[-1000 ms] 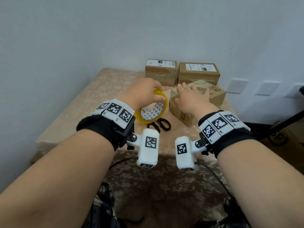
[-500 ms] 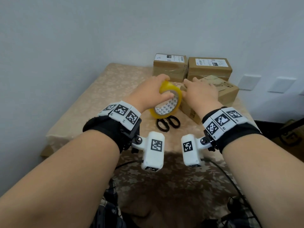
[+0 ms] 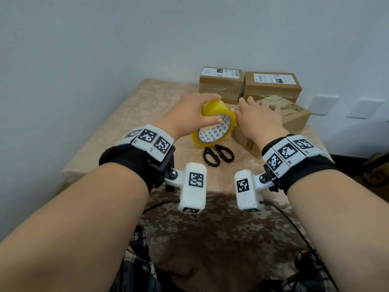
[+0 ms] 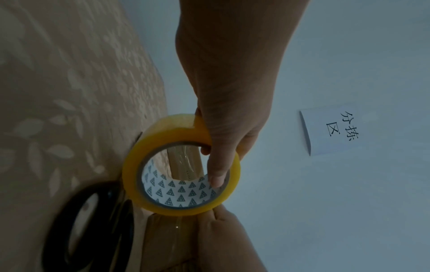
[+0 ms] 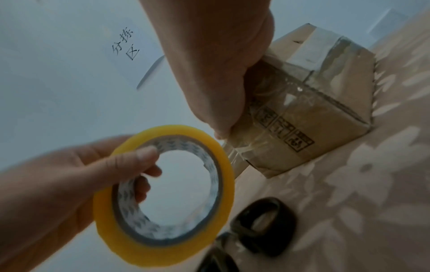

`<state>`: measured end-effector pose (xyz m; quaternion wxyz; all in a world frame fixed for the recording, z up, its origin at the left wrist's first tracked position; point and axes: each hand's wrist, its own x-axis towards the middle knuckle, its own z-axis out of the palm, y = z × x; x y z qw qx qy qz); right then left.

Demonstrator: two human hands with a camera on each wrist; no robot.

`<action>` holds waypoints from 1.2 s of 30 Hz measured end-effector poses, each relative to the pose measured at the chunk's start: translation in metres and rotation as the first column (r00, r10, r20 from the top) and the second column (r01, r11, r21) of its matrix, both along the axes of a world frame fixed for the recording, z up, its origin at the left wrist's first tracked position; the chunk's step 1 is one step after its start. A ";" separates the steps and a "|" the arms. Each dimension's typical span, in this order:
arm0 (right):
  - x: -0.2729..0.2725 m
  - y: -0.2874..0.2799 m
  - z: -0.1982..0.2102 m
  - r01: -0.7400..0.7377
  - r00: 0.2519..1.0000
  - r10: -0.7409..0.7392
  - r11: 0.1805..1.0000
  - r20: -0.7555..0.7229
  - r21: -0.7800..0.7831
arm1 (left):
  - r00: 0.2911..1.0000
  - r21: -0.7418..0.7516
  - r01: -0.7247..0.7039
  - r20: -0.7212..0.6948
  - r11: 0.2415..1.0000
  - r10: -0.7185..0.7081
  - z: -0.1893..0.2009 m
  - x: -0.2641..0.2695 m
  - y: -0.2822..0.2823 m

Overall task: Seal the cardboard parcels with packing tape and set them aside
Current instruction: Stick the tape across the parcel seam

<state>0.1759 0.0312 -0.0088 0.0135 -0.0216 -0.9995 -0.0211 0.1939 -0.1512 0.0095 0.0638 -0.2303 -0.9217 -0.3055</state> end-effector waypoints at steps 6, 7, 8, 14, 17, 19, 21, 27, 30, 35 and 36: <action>0.013 0.002 0.006 -0.169 0.961 0.115 0.964 -0.250 -0.206 | 1.000 -0.023 -0.008 -0.023 1.000 0.008 0.001 -0.001 0.003; 0.018 0.004 0.008 -0.240 0.925 0.123 0.923 -0.361 -0.301 | 1.000 -0.024 -0.007 -0.020 1.000 0.007 0.000 -0.001 0.004; 0.024 0.006 0.010 -0.294 0.891 0.115 0.883 -0.439 -0.366 | 1.000 -0.025 -0.007 -0.017 1.000 0.006 0.001 -0.001 0.005; 0.064 -0.009 0.007 -0.332 0.940 0.259 0.848 -0.223 -0.413 | 0.998 -0.011 -0.049 -0.038 0.999 0.048 0.002 0.001 0.012; 0.067 -0.017 -0.003 -0.273 0.962 0.238 0.870 -0.134 -0.410 | 0.997 -0.011 -0.054 -0.048 0.998 0.053 0.001 0.003 0.013; 0.066 -0.020 -0.009 -0.249 0.968 0.238 0.876 -0.078 -0.412 | 0.997 -0.017 -0.054 -0.048 0.998 0.053 0.000 0.003 0.013; 0.065 -0.026 -0.014 -0.245 0.967 0.250 0.891 -0.038 -0.383 | 0.998 -0.015 -0.051 -0.049 0.999 0.050 -0.001 0.002 0.011; 0.064 -0.038 -0.013 -0.226 0.960 0.261 0.936 0.103 -0.271 | 0.998 -0.013 -0.045 -0.053 0.999 0.045 -0.003 -0.003 0.008; 0.071 -0.027 -0.002 -0.216 0.954 0.250 0.956 0.164 -0.201 | 0.997 -0.025 -0.050 -0.056 0.998 0.049 -0.002 -0.002 0.008; 0.094 0.007 0.040 -0.165 0.968 0.177 0.983 0.175 -0.081 | 0.997 -0.045 -0.060 -0.049 0.997 0.058 0.003 0.004 0.011; 0.099 0.016 0.051 -0.134 0.970 0.145 0.989 0.194 -0.068 | 0.997 -0.038 -0.068 -0.039 0.997 0.067 0.004 0.006 0.011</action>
